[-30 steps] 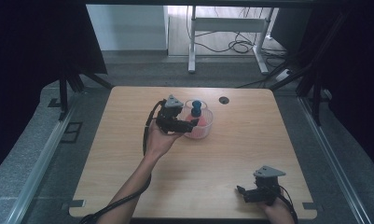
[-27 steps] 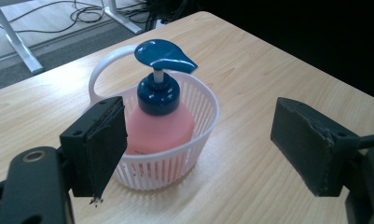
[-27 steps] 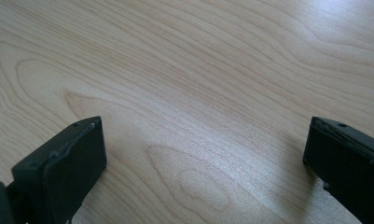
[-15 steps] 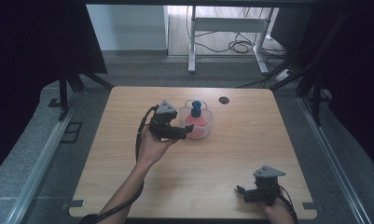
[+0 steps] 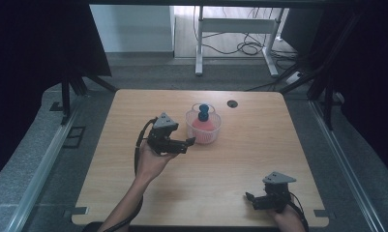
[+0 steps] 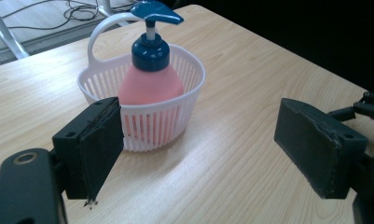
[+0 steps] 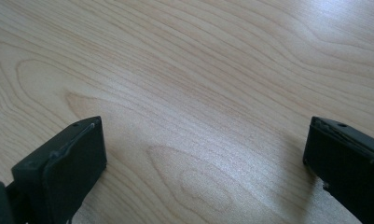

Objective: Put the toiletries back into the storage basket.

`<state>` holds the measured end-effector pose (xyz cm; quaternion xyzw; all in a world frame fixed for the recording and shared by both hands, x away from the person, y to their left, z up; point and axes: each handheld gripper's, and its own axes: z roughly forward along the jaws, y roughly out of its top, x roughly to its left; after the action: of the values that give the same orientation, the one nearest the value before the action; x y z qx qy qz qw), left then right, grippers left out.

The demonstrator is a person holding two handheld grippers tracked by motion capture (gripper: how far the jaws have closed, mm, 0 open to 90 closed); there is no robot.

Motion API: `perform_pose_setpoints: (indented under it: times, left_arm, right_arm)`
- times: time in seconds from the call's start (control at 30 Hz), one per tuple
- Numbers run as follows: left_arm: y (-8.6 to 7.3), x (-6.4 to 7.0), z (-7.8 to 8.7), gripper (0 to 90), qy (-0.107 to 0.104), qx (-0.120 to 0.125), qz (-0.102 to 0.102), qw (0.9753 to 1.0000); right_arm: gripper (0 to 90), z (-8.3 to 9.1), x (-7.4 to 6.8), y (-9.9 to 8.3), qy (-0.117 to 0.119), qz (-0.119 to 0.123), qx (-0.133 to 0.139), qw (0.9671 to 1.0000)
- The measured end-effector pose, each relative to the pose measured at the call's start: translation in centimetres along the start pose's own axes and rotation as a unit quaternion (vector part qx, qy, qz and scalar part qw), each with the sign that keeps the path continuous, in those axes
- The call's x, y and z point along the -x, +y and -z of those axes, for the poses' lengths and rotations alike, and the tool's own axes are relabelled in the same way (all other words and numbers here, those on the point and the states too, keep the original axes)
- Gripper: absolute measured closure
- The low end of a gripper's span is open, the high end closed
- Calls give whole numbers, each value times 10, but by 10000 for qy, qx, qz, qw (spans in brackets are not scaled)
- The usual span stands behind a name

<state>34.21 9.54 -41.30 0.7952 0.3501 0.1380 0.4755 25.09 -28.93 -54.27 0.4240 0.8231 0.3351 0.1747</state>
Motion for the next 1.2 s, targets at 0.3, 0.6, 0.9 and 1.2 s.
perform_pose_setpoints:
  times: [0.3, 0.6, 0.9, 1.2]
  left_arm:
    - [-15, 6, 7, 138, 81, -47, -164, 9998]
    - [-33, 11, 16, 128, 163, -47, -215, 9996]
    - [-53, 14, 23, 128, 227, -130, -219, 9994]
    - [-72, 15, 32, 128, 273, -183, -160, 9993]
  right_arm:
    - [0, 0, 0, 0, 1, -4, -1, 10000]
    - [0, 0, 0, 0, 0, 0, -2, 10000]
    - [0, 0, 0, 0, 3, -25, 8, 10000]
    - [0, 0, 0, 0, -1, -23, 7, 10000]
